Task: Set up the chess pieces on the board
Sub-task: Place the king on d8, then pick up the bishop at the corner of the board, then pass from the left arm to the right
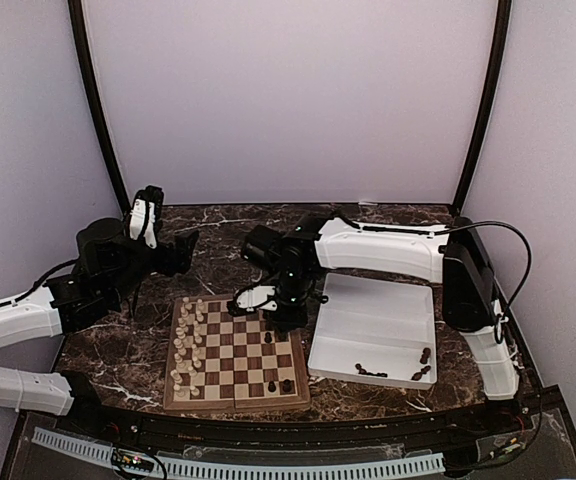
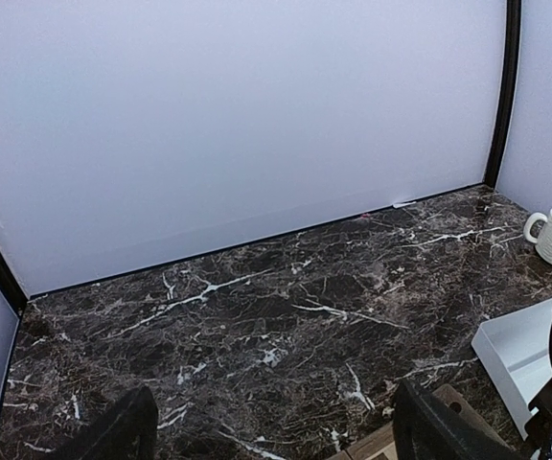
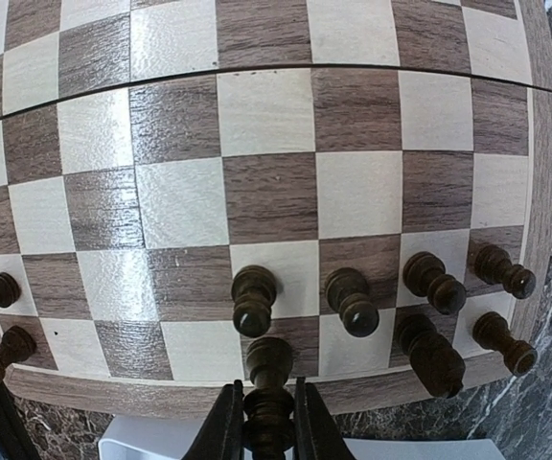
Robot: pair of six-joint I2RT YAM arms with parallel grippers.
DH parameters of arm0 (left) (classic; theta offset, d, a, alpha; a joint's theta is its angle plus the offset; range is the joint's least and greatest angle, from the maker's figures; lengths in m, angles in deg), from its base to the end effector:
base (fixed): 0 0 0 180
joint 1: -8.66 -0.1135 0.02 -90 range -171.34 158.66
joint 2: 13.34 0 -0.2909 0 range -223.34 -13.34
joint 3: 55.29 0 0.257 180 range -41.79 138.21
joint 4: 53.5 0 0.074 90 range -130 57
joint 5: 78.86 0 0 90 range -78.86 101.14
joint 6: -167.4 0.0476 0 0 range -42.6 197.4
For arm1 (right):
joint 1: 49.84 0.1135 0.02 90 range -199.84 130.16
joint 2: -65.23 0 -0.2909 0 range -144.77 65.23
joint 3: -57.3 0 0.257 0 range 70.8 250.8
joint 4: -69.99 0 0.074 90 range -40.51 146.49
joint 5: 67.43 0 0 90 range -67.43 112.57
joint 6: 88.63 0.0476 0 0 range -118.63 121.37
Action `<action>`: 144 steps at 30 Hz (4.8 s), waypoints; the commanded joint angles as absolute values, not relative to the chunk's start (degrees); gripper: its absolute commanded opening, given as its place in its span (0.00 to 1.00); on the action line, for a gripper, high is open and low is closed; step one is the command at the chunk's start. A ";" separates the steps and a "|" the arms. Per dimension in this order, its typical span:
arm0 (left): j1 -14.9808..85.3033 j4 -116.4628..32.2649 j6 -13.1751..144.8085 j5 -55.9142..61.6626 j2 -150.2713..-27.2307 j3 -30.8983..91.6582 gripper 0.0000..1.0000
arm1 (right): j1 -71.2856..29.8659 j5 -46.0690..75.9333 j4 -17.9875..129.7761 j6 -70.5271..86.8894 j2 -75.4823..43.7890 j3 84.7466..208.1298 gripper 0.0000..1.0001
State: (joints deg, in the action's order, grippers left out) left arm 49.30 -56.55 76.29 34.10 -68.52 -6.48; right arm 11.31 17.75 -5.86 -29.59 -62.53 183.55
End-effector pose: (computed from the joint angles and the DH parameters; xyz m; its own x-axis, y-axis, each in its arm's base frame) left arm 0.1843 -0.1337 0.3170 -0.0498 0.0193 -0.9986 0.3033 0.9529 0.0032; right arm 0.2289 0.4238 0.2182 0.0498 -0.9720 -0.2298 -0.9983 -0.0412 -0.0423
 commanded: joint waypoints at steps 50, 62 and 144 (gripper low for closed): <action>93.28 20.92 52.29 7.15 -90.74 10.21 0.45 | -5.19 4.23 6.43 -29.50 -27.69 152.35 0.42; 96.50 17.19 54.31 7.16 -96.20 6.05 0.41 | -5.19 3.74 6.57 -28.97 -27.20 152.08 0.42; 71.14 -10.70 72.36 22.05 -86.69 26.35 0.18 | -13.74 9.81 13.42 -20.80 -27.49 164.57 0.96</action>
